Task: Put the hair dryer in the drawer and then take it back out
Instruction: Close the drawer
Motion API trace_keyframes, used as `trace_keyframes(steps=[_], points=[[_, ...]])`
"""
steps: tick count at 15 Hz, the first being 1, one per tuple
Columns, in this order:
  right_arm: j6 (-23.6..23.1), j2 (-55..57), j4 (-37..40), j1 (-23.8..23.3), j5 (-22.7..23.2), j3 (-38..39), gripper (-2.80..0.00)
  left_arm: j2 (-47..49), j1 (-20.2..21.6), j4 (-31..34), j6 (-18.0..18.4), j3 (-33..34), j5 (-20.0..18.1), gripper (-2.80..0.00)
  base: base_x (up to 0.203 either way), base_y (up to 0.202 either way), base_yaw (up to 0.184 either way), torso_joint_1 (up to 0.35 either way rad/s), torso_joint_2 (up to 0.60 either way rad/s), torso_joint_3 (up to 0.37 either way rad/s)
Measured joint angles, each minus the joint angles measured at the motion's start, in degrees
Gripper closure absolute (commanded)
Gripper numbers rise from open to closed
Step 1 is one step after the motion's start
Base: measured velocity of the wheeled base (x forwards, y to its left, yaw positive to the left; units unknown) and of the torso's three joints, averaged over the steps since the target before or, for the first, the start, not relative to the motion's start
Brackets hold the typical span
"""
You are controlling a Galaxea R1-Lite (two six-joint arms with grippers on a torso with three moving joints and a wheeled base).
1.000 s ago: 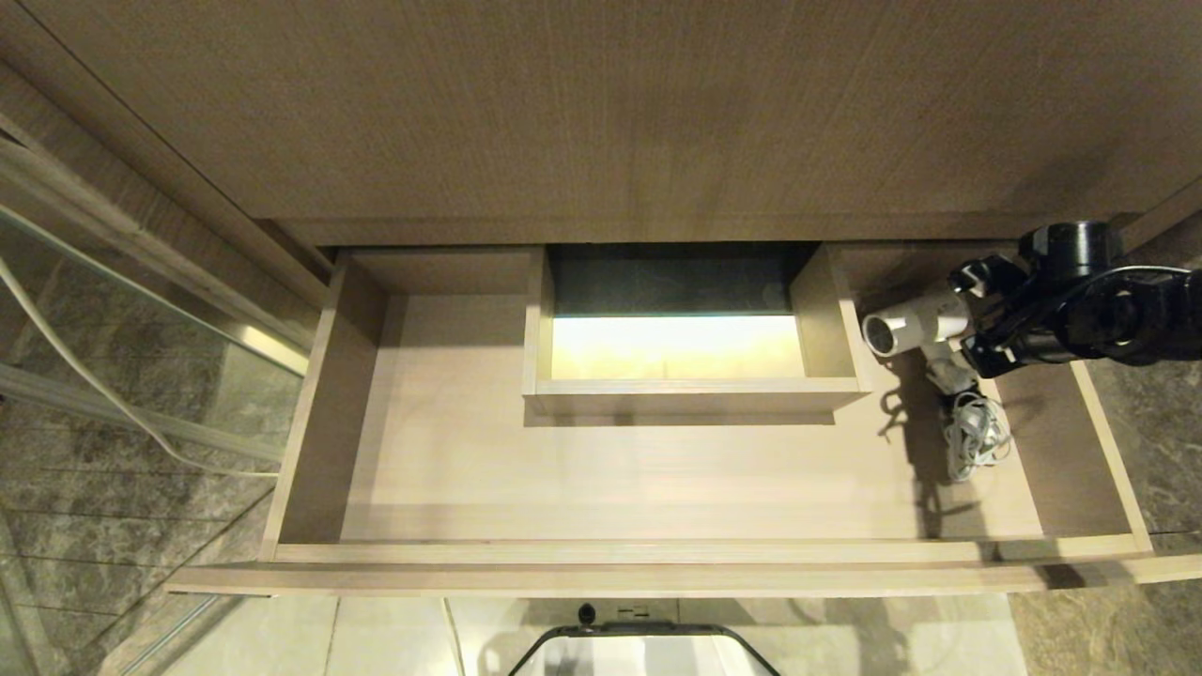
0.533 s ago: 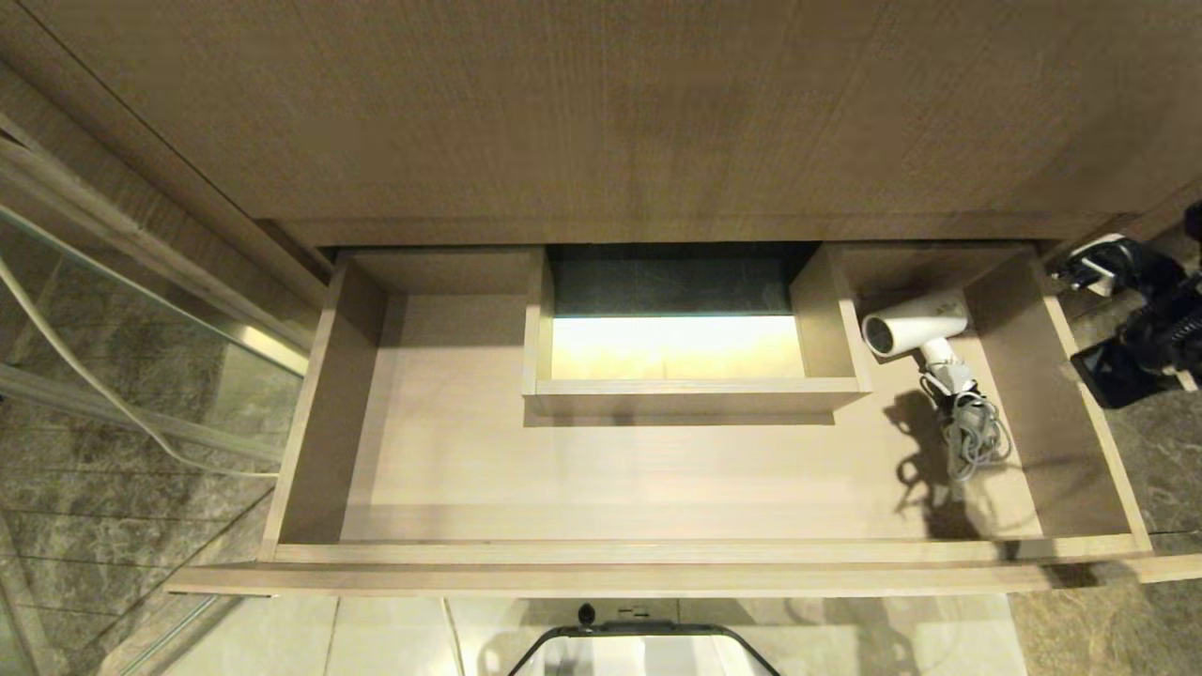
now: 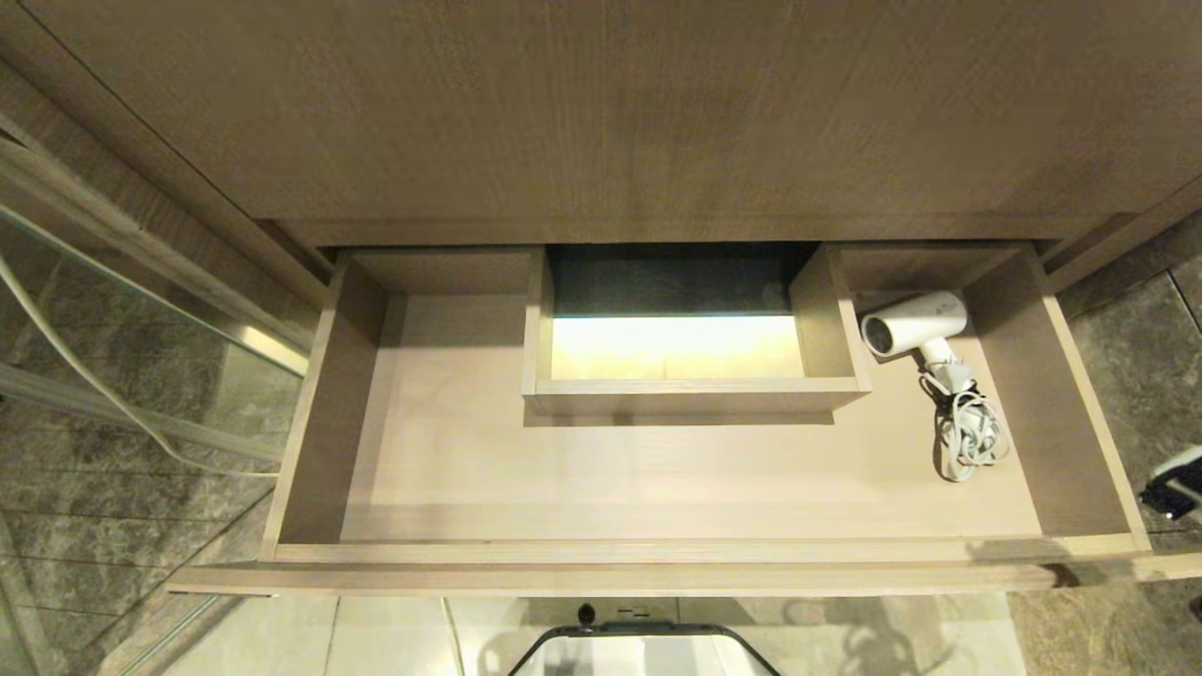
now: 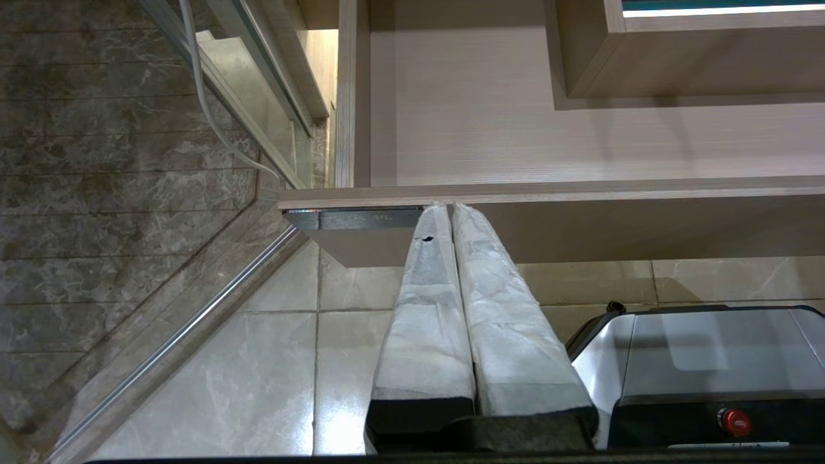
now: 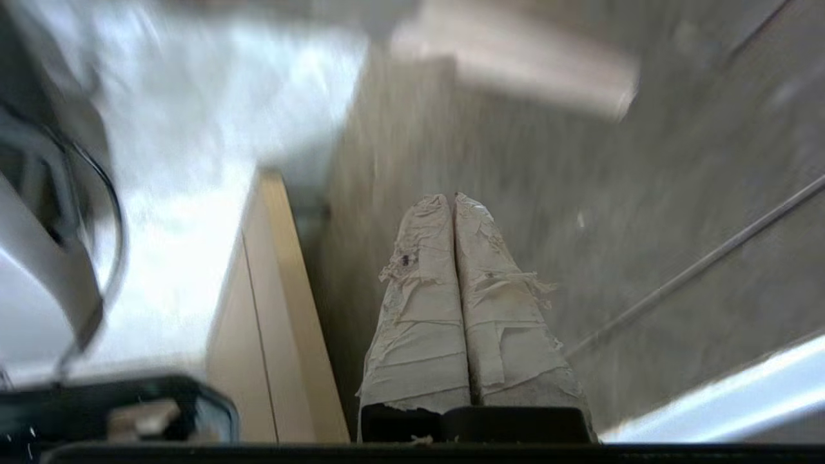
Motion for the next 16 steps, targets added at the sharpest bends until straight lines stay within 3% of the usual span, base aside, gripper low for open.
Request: trace_keyframes(steps=[7, 12, 16], points=[[0.41, 11.77, -8.85, -0.16, -2.90, 4.73, 0.00, 0.00, 0.02, 0.00, 0.00, 0.00, -0.02, 0.00, 0.000, 0.000, 0.000, 0.000, 0.00, 0.000], [0.38, 23.61, -17.38, -0.30, -2.86, 1.05, 0.00, 0.00, 0.00, 0.02, 0.00, 0.00, -0.02, 0.00, 0.000, 0.000, 0.000, 0.000, 0.00, 0.000], [2.73, 24.49, -20.21, -0.86, -1.22, -1.44, 0.00, 0.00, 0.00, 0.00, 0.00, 0.00, -0.02, 0.00, 0.000, 0.000, 0.000, 0.000, 0.00, 0.000]])
